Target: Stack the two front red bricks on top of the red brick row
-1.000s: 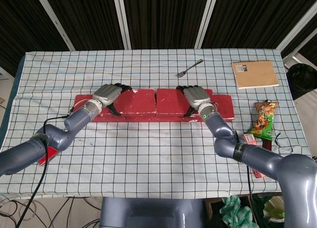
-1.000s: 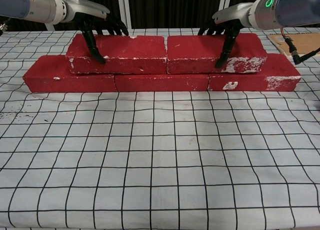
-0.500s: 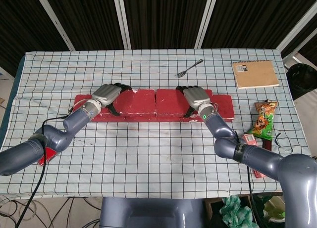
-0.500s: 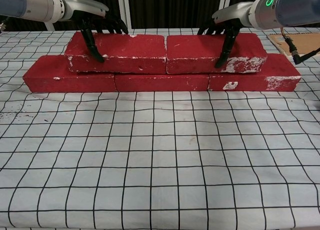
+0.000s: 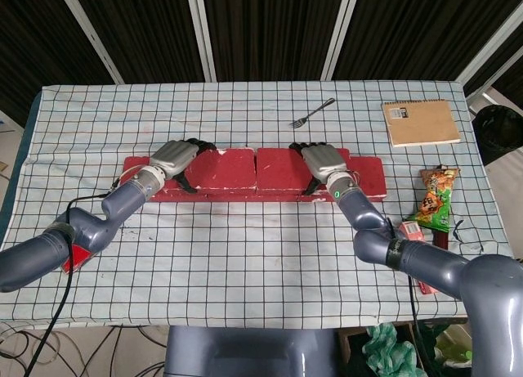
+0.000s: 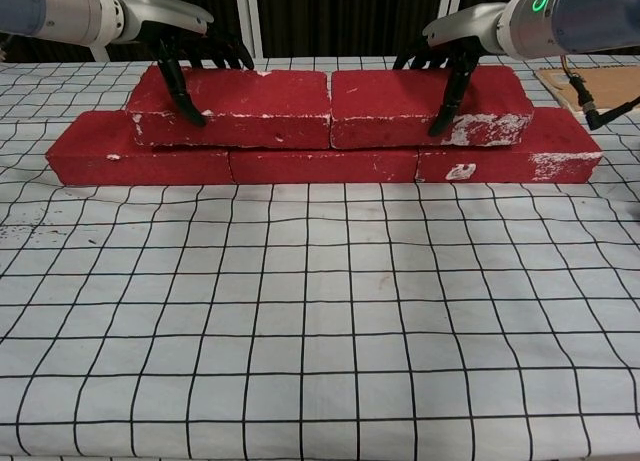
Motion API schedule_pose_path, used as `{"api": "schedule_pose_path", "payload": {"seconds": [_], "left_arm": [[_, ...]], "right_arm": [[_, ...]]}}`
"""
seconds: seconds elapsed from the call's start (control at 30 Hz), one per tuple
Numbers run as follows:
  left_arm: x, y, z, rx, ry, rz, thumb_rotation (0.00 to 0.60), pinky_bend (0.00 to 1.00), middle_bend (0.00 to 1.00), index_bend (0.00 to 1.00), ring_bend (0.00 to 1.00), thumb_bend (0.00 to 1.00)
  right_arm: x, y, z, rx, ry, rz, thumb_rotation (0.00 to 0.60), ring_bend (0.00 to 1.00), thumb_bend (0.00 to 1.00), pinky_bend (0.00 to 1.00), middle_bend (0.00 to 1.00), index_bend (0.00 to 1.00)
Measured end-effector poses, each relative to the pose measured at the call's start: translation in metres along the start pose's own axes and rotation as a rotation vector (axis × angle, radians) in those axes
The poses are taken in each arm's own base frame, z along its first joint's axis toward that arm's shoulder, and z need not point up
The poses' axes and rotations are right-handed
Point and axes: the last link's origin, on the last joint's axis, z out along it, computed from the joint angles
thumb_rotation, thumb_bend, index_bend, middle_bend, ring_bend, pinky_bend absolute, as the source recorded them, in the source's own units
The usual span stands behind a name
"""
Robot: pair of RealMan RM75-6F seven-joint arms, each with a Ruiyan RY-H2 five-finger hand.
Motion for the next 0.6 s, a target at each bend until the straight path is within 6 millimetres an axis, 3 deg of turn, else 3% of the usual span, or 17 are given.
{"api": "schedule_pose_path", "payload": {"seconds": [0.6], "left_arm": [[-0.0032,-0.0013,0.0008,-0.002,0.004,0.007,0.6,0.18,0.16,0.14,0.06,0.0]], "right_arm": [[-0.0028,0.0017,-0.0016,-0.009,-0.019,-0.003,0.6,0.13,0.01,0.15,0.16,0.14]]}}
